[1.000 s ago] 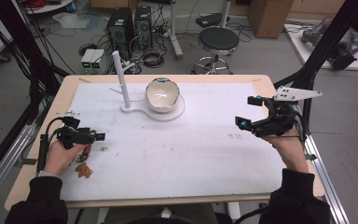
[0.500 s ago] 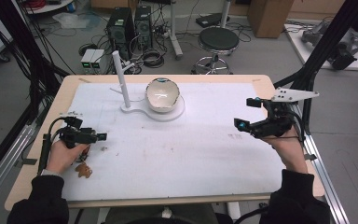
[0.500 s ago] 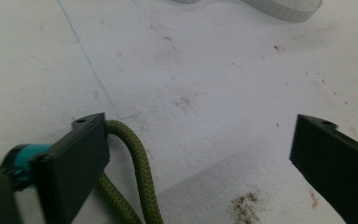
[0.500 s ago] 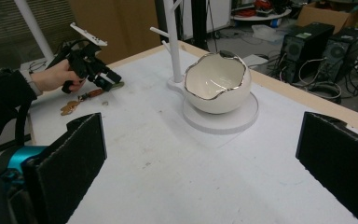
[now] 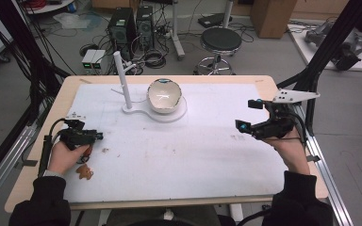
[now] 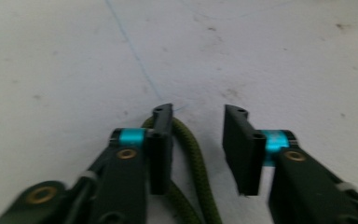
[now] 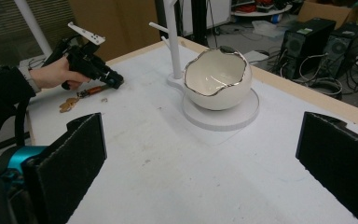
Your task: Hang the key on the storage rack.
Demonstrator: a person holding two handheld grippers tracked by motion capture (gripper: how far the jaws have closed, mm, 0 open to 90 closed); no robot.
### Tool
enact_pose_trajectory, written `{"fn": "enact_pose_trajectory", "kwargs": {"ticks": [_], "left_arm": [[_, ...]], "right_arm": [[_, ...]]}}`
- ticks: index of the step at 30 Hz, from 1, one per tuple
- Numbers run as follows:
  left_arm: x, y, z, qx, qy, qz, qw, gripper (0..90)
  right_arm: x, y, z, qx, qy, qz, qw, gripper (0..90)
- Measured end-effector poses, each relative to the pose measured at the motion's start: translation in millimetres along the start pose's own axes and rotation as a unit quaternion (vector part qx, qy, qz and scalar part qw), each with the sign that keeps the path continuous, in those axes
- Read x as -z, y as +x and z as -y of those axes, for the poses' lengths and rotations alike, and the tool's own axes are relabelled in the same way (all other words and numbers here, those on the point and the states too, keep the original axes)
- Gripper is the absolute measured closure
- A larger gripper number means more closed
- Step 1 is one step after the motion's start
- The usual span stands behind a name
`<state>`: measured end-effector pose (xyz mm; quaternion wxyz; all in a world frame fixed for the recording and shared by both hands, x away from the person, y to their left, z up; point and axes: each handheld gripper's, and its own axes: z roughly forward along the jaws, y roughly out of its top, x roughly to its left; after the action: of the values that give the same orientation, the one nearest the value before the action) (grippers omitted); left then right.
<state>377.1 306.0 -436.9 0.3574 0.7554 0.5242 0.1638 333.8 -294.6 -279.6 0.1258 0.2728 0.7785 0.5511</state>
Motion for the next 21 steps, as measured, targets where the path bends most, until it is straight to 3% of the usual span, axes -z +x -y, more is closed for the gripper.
{"fn": "enact_pose_trajectory", "kwargs": {"ticks": [2, 12, 19, 20, 21], "left_arm": [[0.1, 0.2, 0.0, 0.002, 0.001, -0.006, 1.0, 76.3], [-0.4, -1.6, -0.3, 0.004, 0.0, -0.017, 0.9999, 79.5], [3.9, -8.0, -4.6, -0.017, 0.011, -0.053, 0.9984, 83.8], [14.2, -9.4, -8.8, -0.014, -0.014, -0.047, 0.9987, 83.9], [14.2, -9.4, -8.8, -0.014, -0.014, -0.047, 0.9987, 84.0]], "right_arm": [[-0.2, -0.1, 0.0, -0.001, 0.001, 0.002, 1.0, 1.2], [-4.2, -0.5, 0.3, -0.004, 0.004, -0.006, 1.0, 1.2], [-4.9, -1.8, 0.5, -0.006, 0.004, -0.006, 1.0, 1.2], [-5.4, -2.4, 0.4, -0.009, 0.005, -0.008, 0.9999, 1.2], [-5.8, -2.9, 0.3, -0.008, 0.006, -0.008, 0.9999, 1.2]]}}
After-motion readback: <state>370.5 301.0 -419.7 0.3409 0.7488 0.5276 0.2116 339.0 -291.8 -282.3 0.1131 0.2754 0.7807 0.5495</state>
